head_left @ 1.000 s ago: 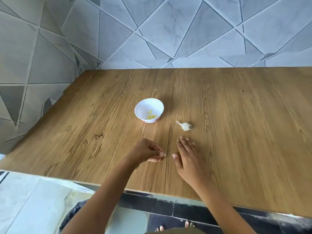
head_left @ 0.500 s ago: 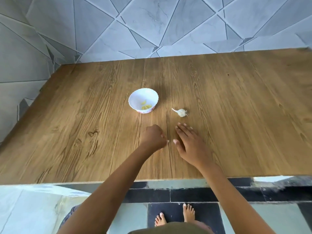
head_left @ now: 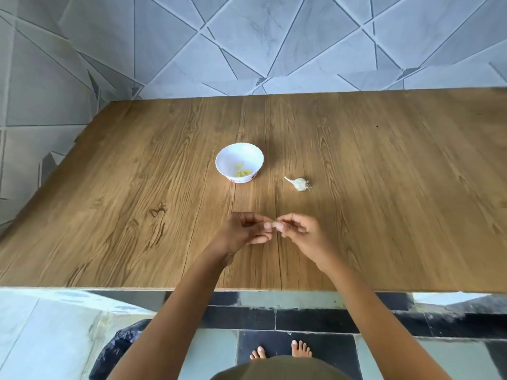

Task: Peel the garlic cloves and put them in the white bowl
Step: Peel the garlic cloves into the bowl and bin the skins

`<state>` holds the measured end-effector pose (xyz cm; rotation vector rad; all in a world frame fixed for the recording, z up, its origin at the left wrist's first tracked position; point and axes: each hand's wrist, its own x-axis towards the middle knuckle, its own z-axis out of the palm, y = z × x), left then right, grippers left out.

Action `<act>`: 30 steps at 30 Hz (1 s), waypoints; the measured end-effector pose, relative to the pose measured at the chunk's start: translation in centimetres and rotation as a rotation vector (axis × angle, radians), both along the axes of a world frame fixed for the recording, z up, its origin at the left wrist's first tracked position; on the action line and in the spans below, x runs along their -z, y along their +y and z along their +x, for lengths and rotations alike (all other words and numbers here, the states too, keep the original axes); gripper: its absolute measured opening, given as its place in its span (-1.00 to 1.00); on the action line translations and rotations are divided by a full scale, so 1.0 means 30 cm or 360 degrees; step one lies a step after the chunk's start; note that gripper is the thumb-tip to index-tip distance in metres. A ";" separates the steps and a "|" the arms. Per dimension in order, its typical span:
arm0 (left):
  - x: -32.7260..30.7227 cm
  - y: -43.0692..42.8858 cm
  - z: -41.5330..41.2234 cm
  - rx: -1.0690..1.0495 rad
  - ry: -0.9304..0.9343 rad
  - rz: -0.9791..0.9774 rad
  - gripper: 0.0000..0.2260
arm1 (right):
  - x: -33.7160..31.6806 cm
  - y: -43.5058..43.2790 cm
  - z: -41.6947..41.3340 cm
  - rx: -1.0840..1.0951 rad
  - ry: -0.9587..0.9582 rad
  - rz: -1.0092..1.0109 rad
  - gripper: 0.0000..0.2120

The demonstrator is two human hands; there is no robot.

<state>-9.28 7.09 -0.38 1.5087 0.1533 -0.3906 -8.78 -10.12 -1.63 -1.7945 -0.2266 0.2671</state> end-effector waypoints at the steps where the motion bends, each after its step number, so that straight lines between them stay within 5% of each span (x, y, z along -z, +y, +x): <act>1: 0.003 -0.002 -0.003 -0.0004 0.0014 -0.0021 -0.91 | -0.002 0.001 0.002 -0.0024 0.0047 -0.0004 -0.92; 7: 0.009 -0.034 -0.015 -0.0078 -0.0185 0.0146 -0.92 | -0.013 0.014 0.008 0.0012 0.0288 -0.0061 -0.84; 12: 0.059 -0.054 -0.029 -0.0193 -0.0925 0.0826 -0.90 | -0.055 0.022 0.024 0.0087 0.0932 0.0298 -0.82; 15: 0.071 -0.049 -0.028 -0.0169 -0.1432 0.1300 -0.75 | -0.060 0.030 0.020 0.0098 0.1053 0.0462 -0.82; 18: 0.071 -0.063 -0.027 -0.0202 -0.1432 0.1451 -0.69 | -0.033 0.048 0.010 0.0142 0.0565 0.0100 -0.73; 24: 0.011 -0.091 -0.038 -0.0177 -0.0721 0.0755 -0.76 | 0.012 0.028 0.023 0.0075 -0.0759 -0.0088 -0.79; 28: -0.024 -0.092 -0.051 -0.0062 -0.0144 0.0072 -0.81 | 0.037 0.004 0.040 0.0019 -0.1063 -0.0173 -0.80; 30: -0.023 -0.080 -0.047 -0.0053 -0.0226 0.0217 -0.82 | 0.042 0.005 0.035 0.0017 -0.0839 -0.0117 -0.74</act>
